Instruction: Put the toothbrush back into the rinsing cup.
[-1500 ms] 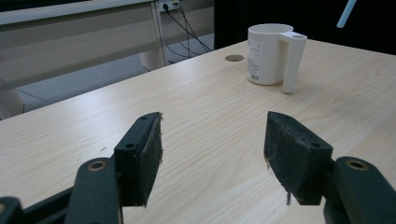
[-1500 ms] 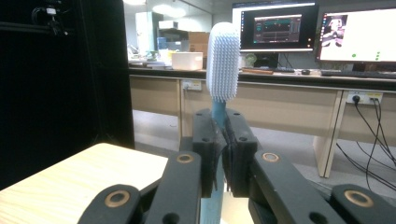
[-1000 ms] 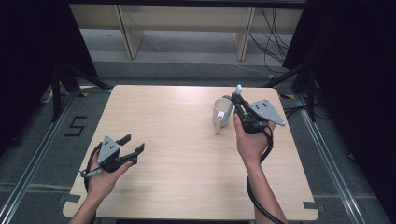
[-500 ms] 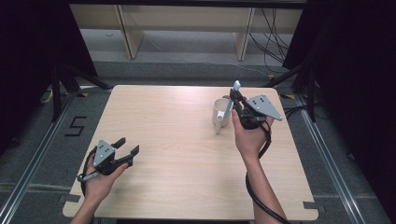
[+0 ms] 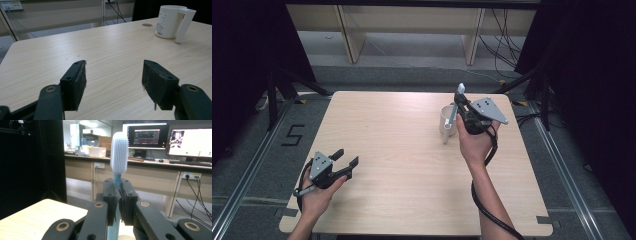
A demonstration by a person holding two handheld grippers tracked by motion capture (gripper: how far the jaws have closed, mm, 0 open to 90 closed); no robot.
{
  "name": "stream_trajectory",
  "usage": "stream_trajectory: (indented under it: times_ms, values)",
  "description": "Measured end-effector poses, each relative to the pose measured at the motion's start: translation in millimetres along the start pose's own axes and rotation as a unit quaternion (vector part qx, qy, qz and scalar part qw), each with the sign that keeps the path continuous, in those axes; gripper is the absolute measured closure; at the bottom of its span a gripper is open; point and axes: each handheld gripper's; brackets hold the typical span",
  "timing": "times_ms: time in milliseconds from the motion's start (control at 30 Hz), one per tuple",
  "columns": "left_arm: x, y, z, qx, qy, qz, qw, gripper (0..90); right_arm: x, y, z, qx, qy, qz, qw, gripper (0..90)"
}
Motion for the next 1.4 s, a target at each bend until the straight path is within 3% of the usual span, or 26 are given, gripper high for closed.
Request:
stream_trajectory:
  times_ms: [33, 233, 433, 633, 667, 733, 867, 1400]
  values:
    - [0.4, 1.0, 0.5, -0.002, 0.003, -0.005, 1.0000, 35.5, 1.6, 0.0, -1.3, -0.012, 0.002, -0.006, 0.9999, 85.0]
    - [0.0, 2.4, 2.9, -0.004, 0.003, -0.011, 0.9999, 35.5, 6.7, -0.9, 1.9, -0.010, -0.001, 0.001, 0.9999, 85.0]
    - [-1.5, 2.5, 3.3, -0.003, -0.005, 0.000, 1.0000, 35.5, 11.5, 4.0, 3.1, -0.007, -0.001, 0.010, 0.9999, 85.0]
    - [1.0, 4.3, 2.4, -0.006, 0.001, -0.003, 1.0000, 35.5, 15.0, 7.6, 3.3, -0.012, 0.001, 0.015, 0.9998, 85.0]
    - [1.7, 4.8, 2.5, -0.006, 0.002, -0.004, 1.0000, 35.5, 15.2, 8.1, 4.6, -0.003, 0.000, 0.019, 0.9998, 85.0]
    - [0.7, 4.9, 2.0, -0.005, -0.003, 0.002, 1.0000, 35.5, 16.6, 9.9, 3.2, -0.015, 0.005, 0.016, 0.9998, 85.0]
    - [0.8, 4.9, 2.0, -0.006, -0.002, 0.002, 1.0000, 35.5, 17.2, 11.2, 4.5, -0.006, 0.006, 0.021, 0.9997, 85.0]
    - [2.1, 6.7, 3.3, -0.008, 0.002, -0.001, 1.0000, 35.5, 22.8, 16.5, 6.9, -0.012, 0.007, 0.031, 0.9994, 85.0]
Point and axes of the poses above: each handheld gripper's, and its own axes: x roughly forward along the jaws, y roughly out of its underside, z roughly to its left, and after that the axes turned 15 degrees about -x, right-handed
